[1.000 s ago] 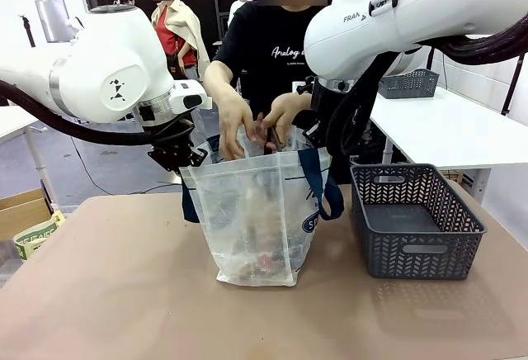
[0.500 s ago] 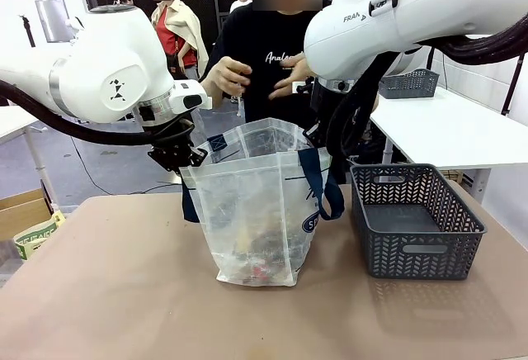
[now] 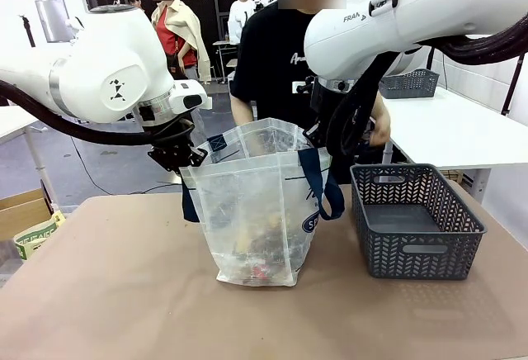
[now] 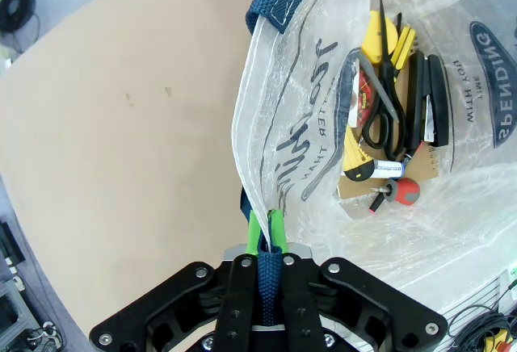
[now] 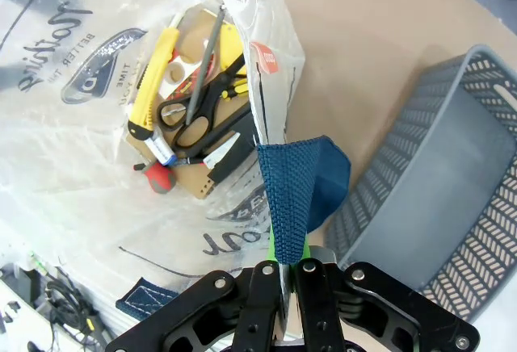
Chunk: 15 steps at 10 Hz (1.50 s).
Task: Transfer purchased items from the store into the shopping bag.
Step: Move the Reusable shopping bag to the right side of the table.
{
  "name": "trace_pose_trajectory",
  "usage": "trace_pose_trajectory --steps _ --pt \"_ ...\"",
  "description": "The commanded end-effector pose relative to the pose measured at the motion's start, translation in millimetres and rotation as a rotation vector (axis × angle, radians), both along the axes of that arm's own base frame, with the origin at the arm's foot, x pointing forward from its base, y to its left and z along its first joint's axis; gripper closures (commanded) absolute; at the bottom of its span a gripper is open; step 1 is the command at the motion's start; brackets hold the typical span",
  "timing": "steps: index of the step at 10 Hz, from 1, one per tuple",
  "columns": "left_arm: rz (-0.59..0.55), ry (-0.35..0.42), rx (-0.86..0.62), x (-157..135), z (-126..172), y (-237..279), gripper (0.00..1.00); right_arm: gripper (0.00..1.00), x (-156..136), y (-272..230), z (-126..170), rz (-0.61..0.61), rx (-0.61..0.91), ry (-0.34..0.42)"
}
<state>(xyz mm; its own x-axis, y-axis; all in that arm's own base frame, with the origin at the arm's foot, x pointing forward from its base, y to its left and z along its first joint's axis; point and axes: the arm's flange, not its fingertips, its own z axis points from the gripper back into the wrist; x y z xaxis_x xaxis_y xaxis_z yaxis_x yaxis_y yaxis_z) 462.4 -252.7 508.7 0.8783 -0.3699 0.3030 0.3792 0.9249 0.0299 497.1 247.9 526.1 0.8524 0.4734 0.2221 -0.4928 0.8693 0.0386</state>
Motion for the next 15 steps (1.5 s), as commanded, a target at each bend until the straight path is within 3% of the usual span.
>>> trace_pose_trajectory --steps 1,15 --pt "0.006 -0.001 0.000 0.5 0.4 3.0 1.00 1.00 0.9 -2.5 0.4 -0.004 -0.001 -0.001" --pt "0.006 -0.001 0.000 0.5 0.4 3.0 1.00 1.00 0.9 -2.5 0.4 -0.004 -0.001 -0.001"
